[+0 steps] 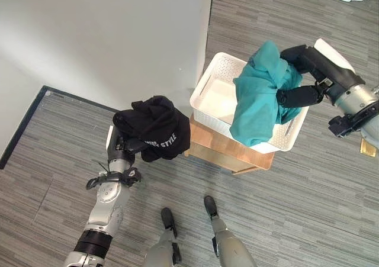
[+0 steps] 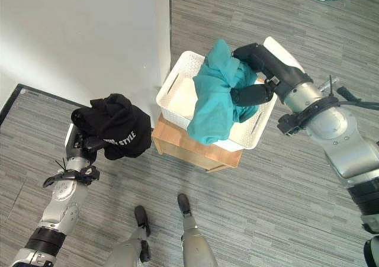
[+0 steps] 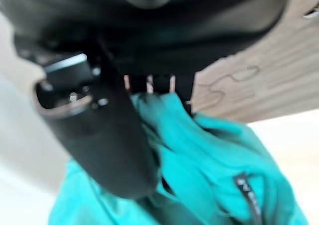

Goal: Pick up bed clothes into laundry basket.

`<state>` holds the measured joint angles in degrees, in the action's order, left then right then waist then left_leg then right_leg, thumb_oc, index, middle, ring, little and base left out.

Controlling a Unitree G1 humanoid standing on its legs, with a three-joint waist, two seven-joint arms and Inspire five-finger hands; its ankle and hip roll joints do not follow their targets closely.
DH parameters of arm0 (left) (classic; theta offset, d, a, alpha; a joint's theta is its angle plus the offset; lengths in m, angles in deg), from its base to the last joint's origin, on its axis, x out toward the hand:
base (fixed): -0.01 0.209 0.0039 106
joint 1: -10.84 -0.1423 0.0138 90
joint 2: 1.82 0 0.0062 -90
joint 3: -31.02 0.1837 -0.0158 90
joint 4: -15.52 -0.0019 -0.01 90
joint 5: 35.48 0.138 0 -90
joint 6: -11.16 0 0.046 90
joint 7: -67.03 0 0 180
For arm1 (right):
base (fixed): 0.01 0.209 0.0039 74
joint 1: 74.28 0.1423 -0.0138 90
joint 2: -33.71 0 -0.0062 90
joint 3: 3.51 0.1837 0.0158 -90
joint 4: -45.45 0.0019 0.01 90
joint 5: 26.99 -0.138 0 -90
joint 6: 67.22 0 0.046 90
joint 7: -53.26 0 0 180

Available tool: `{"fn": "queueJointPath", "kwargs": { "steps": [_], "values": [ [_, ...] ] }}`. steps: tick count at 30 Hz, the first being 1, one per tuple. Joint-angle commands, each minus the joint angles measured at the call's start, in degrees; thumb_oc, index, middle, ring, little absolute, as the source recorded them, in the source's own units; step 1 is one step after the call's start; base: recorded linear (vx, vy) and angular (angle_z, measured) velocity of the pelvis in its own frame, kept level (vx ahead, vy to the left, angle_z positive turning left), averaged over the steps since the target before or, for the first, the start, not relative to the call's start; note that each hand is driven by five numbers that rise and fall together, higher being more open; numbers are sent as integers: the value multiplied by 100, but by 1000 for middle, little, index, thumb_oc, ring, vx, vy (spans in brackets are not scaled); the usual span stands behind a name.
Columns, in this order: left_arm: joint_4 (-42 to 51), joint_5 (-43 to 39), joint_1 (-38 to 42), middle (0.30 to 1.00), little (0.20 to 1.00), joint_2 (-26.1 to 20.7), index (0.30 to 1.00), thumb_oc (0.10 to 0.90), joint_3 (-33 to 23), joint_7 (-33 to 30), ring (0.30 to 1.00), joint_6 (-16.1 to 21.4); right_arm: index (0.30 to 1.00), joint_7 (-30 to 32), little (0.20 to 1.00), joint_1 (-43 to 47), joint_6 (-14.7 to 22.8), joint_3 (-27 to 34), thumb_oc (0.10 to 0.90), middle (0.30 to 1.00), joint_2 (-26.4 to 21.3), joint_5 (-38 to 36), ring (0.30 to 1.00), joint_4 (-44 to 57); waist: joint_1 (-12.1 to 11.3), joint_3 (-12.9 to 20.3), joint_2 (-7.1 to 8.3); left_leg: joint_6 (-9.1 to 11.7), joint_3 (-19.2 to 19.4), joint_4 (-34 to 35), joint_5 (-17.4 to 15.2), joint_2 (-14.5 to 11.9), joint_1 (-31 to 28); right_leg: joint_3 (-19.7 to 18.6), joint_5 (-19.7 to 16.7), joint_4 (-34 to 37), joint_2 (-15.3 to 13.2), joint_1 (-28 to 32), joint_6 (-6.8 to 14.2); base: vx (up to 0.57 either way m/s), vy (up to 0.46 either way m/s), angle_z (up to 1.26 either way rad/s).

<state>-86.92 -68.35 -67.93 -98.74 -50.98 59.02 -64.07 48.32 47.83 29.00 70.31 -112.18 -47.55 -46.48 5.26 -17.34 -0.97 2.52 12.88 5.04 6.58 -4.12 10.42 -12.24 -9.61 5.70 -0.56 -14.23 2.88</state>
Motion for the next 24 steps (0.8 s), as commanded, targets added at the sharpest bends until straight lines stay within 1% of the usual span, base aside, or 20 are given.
{"fn": "queueJointPath", "kwargs": {
  "steps": [1,5,9,14,20,21,22,24],
  "values": [
    [633,206,222,300,300,-327,300,400,-247,113,300,545,300,315,300,787,410,558,400,300,-338,-180,300,-171,-183,624,431,291,-26,-4,-517,149,-440,10,924,-84,-375,793,403,22,-22,3],
    [657,207,203,300,300,-393,300,400,-271,61,300,577,300,548,300,1242,386,362,400,300,-377,-6,300,-544,-291,574,481,302,-69,-4,-505,155,-332,40,913,-72,-383,719,416,7,-20,4],
    [686,179,150,300,300,-387,300,400,-294,67,300,589,300,680,300,1666,344,31,400,300,-358,135,300,-940,-335,537,513,317,-98,-4,-482,151,-234,61,898,-70,-383,647,414,4,-10,7],
    [744,162,118,300,300,-388,300,400,-364,61,300,593,300,753,300,1891,225,-244,400,300,-110,420,300,-1338,-420,470,506,328,-134,-4,-469,161,-150,95,898,-70,-385,611,406,9,-5,6],
    [652,154,124,300,300,-400,300,400,-472,-24,300,638,300,807,300,1890,157,-428,400,300,494,702,300,-1772,-533,372,454,334,-210,-4,-454,179,-105,142,897,-73,-394,599,388,1,-2,4],
    [653,155,119,300,300,-403,300,400,-476,-25,300,638,300,810,300,1895,158,-433,400,300,503,707,300,-1775,-526,374,457,334,-212,-4,-454,179,-104,144,898,-73,-394,600,387,1,-9,9],
    [664,158,110,300,300,-385,300,400,-503,-50,300,641,300,826,300,1789,138,-432,400,300,774,818,300,-1839,-562,339,418,334,-233,-4,-448,185,-93,159,903,-74,-396,598,377,1,-11,8],
    [671,166,106,300,300,-360,300,400,-535,-78,300,664,300,845,300,1673,155,-419,400,300,1064,923,300,-1894,-612,304,372,334,-263,-4,-442,195,-74,160,915,-74,-397,590,370,6,-18,6]
  ]
}}
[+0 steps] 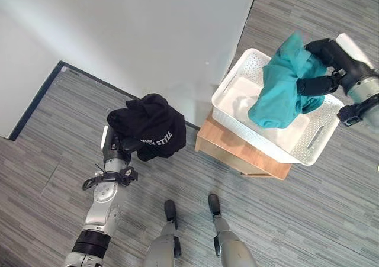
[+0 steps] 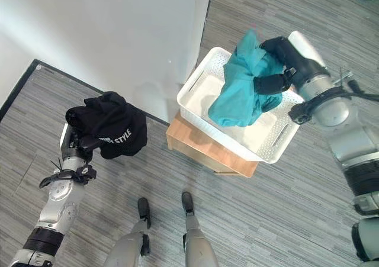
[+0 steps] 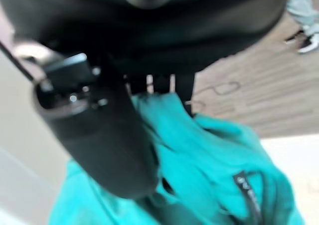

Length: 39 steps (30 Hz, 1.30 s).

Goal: Pick up bed clothes into laundry basket.

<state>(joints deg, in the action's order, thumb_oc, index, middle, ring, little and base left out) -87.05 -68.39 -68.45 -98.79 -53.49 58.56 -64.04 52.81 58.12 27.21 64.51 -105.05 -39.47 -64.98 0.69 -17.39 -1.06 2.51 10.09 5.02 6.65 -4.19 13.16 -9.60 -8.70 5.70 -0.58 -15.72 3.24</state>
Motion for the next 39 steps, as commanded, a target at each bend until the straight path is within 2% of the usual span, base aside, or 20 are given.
{"fn": "queueJointPath", "kwargs": {
  "steps": [1,4,6,7,8,10,21,27,32,34,39],
  "values": [
    [685,177,150,300,300,-368,300,400,-305,-40,300,660,300,350,300,563,320,84,400,300,458,290,300,-97,-188,290,365,337,0,-2,-443,207,-338,-90,824,-76,-396,732,333,0,0,0],
    [704,200,111,300,300,-474,300,400,-369,-22,300,666,300,213,300,623,229,-330,400,300,472,897,300,-197,-256,241,316,354,-28,-2,-422,224,-299,-62,813,-79,-405,706,331,3,-10,0],
    [687,156,26,300,300,-492,300,400,-466,-3,300,668,300,205,300,644,179,-399,400,300,481,1000,300,-264,-260,242,294,363,-36,-2,-420,224,-281,-51,816,-76,-405,696,330,6,-11,2],
    [763,113,-66,300,300,-535,300,400,-589,2,300,671,300,187,300,721,129,-583,400,300,475,1396,300,-431,-334,227,258,383,-43,-2,-408,226,-255,-18,816,-70,-411,681,336,11,-13,9],
    [772,112,-79,300,300,-529,300,400,-605,5,300,667,300,191,300,750,132,-613,400,300,484,1398,300,-445,-318,232,253,383,-45,-2,-407,225,-251,-16,815,-70,-410,677,335,27,-34,9],
    [711,80,-222,300,300,-603,300,400,-777,-21,300,694,300,171,300,855,53,-802,400,300,460,1935,300,-560,-396,218,207,410,-56,-2,-385,230,-219,18,825,-70,-412,656,338,33,-37,13],
    [726,116,-232,300,300,-562,300,400,-721,-7,300,705,300,305,300,1473,-135,-1284,400,300,155,3265,300,-739,-312,233,132,418,-34,-2,-413,237,-226,-25,861,-70,-403,674,322,6,-6,3],
    [723,108,-345,300,300,-600,300,400,-830,13,300,686,300,457,300,1944,-225,-1635,400,300,-220,4149,300,-798,-279,264,102,429,8,-2,-425,223,-229,-71,861,-70,-391,634,319,0,0,0],
    [641,128,-395,300,300,-593,300,400,-849,-8,300,689,300,490,300,2142,-262,-1808,400,300,-258,4498,300,-817,-231,293,57,428,42,-2,-435,213,-252,-102,856,-70,-391,640,318,4,-2,-1],
    [612,162,-396,300,300,-536,300,400,-854,-18,300,688,300,538,300,2023,-261,-1685,400,300,-298,4620,300,-658,-172,317,-9,426,62,-2,-442,218,-278,-130,870,-70,-395,646,311,13,4,-11],
    [595,180,-406,300,300,-527,300,400,-826,-7,300,680,300,600,300,1800,-272,-1459,400,300,-377,4619,300,-629,-135,330,-52,422,57,-2,-441,220,-284,-126,870,-72,-398,650,311,3,3,-5]
  ]
}}
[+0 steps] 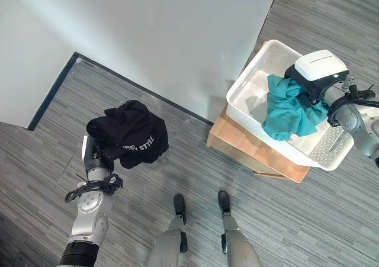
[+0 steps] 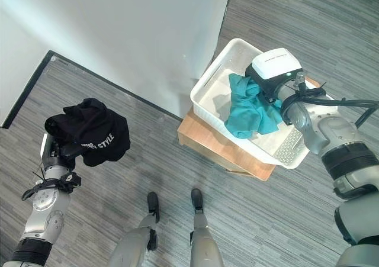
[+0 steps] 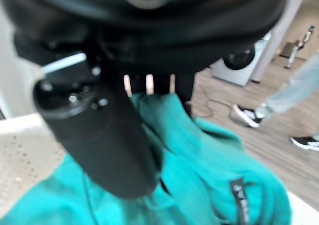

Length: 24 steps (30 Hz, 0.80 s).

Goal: Pick up bed clothes into laundry basket.

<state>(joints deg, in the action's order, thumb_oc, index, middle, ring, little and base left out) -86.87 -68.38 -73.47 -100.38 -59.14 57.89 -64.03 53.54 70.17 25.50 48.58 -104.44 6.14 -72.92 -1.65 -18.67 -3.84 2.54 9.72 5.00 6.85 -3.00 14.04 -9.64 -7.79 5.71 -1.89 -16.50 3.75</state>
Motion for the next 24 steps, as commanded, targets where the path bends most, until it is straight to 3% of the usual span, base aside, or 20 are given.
{"fn": "queueJointPath", "kwargs": {
  "steps": [1,3,7,8,9,11,12,13,24],
  "values": [
    [592,131,107,300,300,-399,300,400,-230,50,300,682,300,570,300,921,-153,138,400,300,-778,-37,300,335,123,481,269,422,92,0,-501,113,-404,-120,829,-72,-274,759,263,0,0,0],
    [604,156,74,300,300,-459,300,400,-421,45,300,665,300,383,300,1136,-48,44,400,300,-1139,-118,300,571,161,496,241,427,115,0,-470,87,-377,-130,791,-71,-258,714,265,-8,-9,3],
    [682,116,-2,300,300,-438,300,400,-392,76,300,706,300,460,300,1166,-10,8,400,300,-1154,-254,300,357,171,511,227,433,121,0,-459,69,-379,-152,773,-71,-245,701,259,-4,-8,-2],
    [649,157,74,300,300,-535,300,400,-203,99,300,697,300,370,300,1365,-149,-228,400,300,-663,-138,300,-206,34,523,241,426,96,0,-452,70,-379,-135,770,-71,-247,714,253,-13,-17,-5],
    [633,96,65,300,300,-433,300,400,-183,82,300,734,300,544,300,1394,-135,-457,400,300,-332,-98,300,-530,47,500,187,432,107,0,-442,71,-377,-150,769,-72,-248,710,254,-10,-14,-5],
    [615,155,59,300,300,-321,300,400,-189,87,300,745,300,696,300,1008,-73,-170,400,300,-240,-240,300,-440,118,469,159,433,107,0,-439,68,-372,-160,747,-76,-236,699,250,0,0,0],
    [587,189,66,300,300,-334,300,400,-183,85,300,723,448,694,448,892,-102,-59,499,448,-271,-268,448,-464,123,469,163,434,108,0,-438,68,-366,-161,751,-76,-229,695,248,-25,-17,5],
    [586,192,70,300,300,-342,300,400,-174,83,300,722,900,694,900,863,-103,-31,800,900,-276,-266,900,-455,115,472,170,434,106,0,-437,67,-365,-160,751,-76,-229,695,247,0,0,0],
    [526,205,146,300,300,-266,300,400,-202,36,300,719,900,570,900,267,-16,490,800,900,-19,-299,900,477,137,467,98,429,86,0,-431,61,-371,-152,769,-76,-226,700,219,-2,-2,-1]
  ]
}}
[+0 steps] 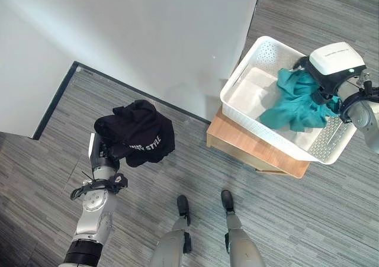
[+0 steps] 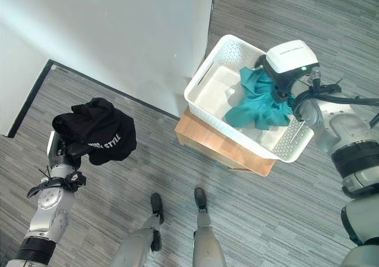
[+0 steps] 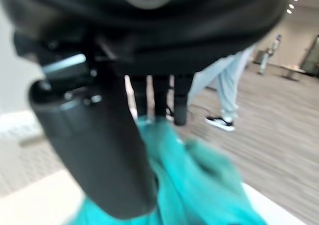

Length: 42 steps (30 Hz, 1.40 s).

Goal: Pick up bed clothes into laundry basket.

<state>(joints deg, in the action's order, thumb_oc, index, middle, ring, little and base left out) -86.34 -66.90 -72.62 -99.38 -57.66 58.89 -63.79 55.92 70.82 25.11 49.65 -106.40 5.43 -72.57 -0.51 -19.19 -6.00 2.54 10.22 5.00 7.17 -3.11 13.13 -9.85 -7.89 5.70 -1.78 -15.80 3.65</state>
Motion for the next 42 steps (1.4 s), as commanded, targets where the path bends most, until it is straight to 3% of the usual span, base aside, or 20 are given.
{"fn": "queueJointPath", "kwargs": {
  "steps": [1,4,6,9,13,15,18,19,22,26,29,30,32,34,35,37,39,40,41,42],
  "values": [
    [463,66,74,300,300,-355,300,400,-354,-74,300,695,900,321,900,101,47,505,800,900,195,-307,900,620,31,522,319,426,40,0,-465,72,-280,-133,781,-75,-236,631,230,0,0,0],
    [480,85,71,300,300,-334,300,400,-375,-107,300,697,900,329,900,-206,97,902,800,900,216,-527,900,1098,59,534,333,425,40,0,-470,70,-281,-137,782,-75,-232,626,229,0,0,0],
    [504,142,36,300,300,-250,300,400,-522,-161,300,701,900,379,900,-652,259,1595,800,900,266,-936,900,2000,159,534,325,421,58,0,-478,56,-282,-153,786,-75,-223,610,227,4,-1,2],
    [603,256,-81,300,300,-196,300,400,-687,-235,300,691,900,500,900,-1816,599,3101,800,900,355,-1625,900,3352,289,546,372,413,77,0,-498,48,-285,-175,781,-78,-210,594,233,3,2,1],
    [934,364,-389,300,300,-119,300,400,-896,-274,300,719,900,1156,900,-3177,1257,5272,800,900,611,-2679,900,4285,512,623,451,386,116,0,-607,37,-348,-214,844,-86,-212,607,263,24,14,1],
    [1053,422,-513,300,300,-85,300,400,-974,-290,300,730,900,1568,900,-3748,1490,6263,800,900,749,-3038,900,4265,637,689,486,377,139,0,-643,35,-379,-244,858,-88,-195,618,274,30,27,0],
    [1141,448,-596,300,300,-43,300,400,-1045,-316,300,733,900,1869,900,-4169,1702,6956,800,900,889,-3294,900,4185,716,754,522,374,184,0,-628,7,-396,-282,805,-85,-173,611,283,32,53,-6],
    [1183,503,-629,300,300,-31,300,400,-1165,-383,300,782,900,2358,900,-4512,1811,7662,800,900,920,-3403,900,3942,822,837,547,357,230,0,-743,7,-474,-332,851,-89,-170,638,314,32,59,-15],
    [1133,595,-555,300,300,-66,300,400,-1225,-457,300,825,900,2768,900,-4898,2141,8289,800,900,976,-4106,900,3313,941,916,594,343,320,0,-766,0,-510,-402,764,-88,-150,598,343,2,54,-23],
    [1137,678,-449,300,300,-106,300,400,-1307,-561,300,857,900,3033,900,-5272,2340,8730,800,900,1273,-4410,900,3061,1073,948,632,323,410,0,-790,-9,-535,-467,671,-91,-126,539,374,-25,51,-23],
    [1138,873,-124,300,300,-360,300,400,-1349,-738,300,857,900,3040,900,-6086,2367,9123,800,900,1764,-5072,900,2242,1341,916,680,305,480,0,-870,-29,-576,-536,575,-148,-81,465,437,-72,49,-17],
    [1127,880,-106,300,300,-381,300,400,-1324,-750,300,860,900,3004,900,-6114,2401,9154,800,900,1765,-5124,900,2203,1320,906,702,309,482,0,-806,-37,-554,-540,535,-176,-68,430,431,-172,29,-6],
    [1141,1025,183,300,300,-671,300,400,-1382,-871,300,922,900,2628,900,-6407,2399,8820,800,900,2353,-5580,900,1975,1549,754,599,294,502,0,-763,-166,-504,-889,647,-851,94,267,560,-214,7,-12],
    [1166,1049,286,300,300,-793,300,400,-1425,-914,300,952,900,2538,900,-6355,2459,8683,800,900,2630,-5797,900,1872,1551,696,606,317,528,0,-669,-268,-471,-944,762,-1134,130,214,569,-163,-59,-25],
    [1223,1054,347,300,300,-874,300,400,-1501,-989,300,974,900,2455,900,-6283,2406,8400,800,900,2926,-5900,900,1776,1452,714,573,330,597,0,-660,-437,-510,-656,966,-1338,-142,369,536,-246,-153,-32],
    [1317,1038,305,300,300,-873,300,400,-1629,-1024,300,1006,900,2473,900,-6225,2299,8194,800,900,3139,-5757,900,1725,1277,820,659,367,681,0,-570,-581,-524,-419,980,-1492,-444,703,549,-233,-228,-53],
    [1400,1057,213,300,300,-912,300,400,-1729,-1043,300,998,900,2450,900,-6156,2188,8012,800,900,3213,-5650,900,1805,1102,993,793,420,804,0,-475,-688,-588,-197,854,-1481,-683,985,632,-193,-267,-58],
    [1463,1126,132,300,300,-988,300,400,-1833,-1101,300,988,900,2452,900,-6087,2120,7882,800,900,3203,-5597,900,1838,921,1054,883,464,925,0,-363,-797,-620,153,695,-1398,-855,1086,695,-230,-325,-51],
    [1469,1149,-39,300,300,-1086,300,400,-2018,-1089,300,978,900,2376,900,-6002,2066,7754,800,900,3186,-5611,900,1841,742,1092,979,533,1082,0,-310,-918,-716,607,697,-1206,-934,1116,743,-214,-319,-40],
    [1546,1213,-80,300,300,-1119,300,400,-2132,-1096,300,962,900,2316,900,-6029,2030,7711,800,900,3218,-5621,900,1835,675,1144,1024,558,1156,0,-215,-987,-738,695,871,-1083,-868,1162,748,-182,-340,-77]
  ]
}}
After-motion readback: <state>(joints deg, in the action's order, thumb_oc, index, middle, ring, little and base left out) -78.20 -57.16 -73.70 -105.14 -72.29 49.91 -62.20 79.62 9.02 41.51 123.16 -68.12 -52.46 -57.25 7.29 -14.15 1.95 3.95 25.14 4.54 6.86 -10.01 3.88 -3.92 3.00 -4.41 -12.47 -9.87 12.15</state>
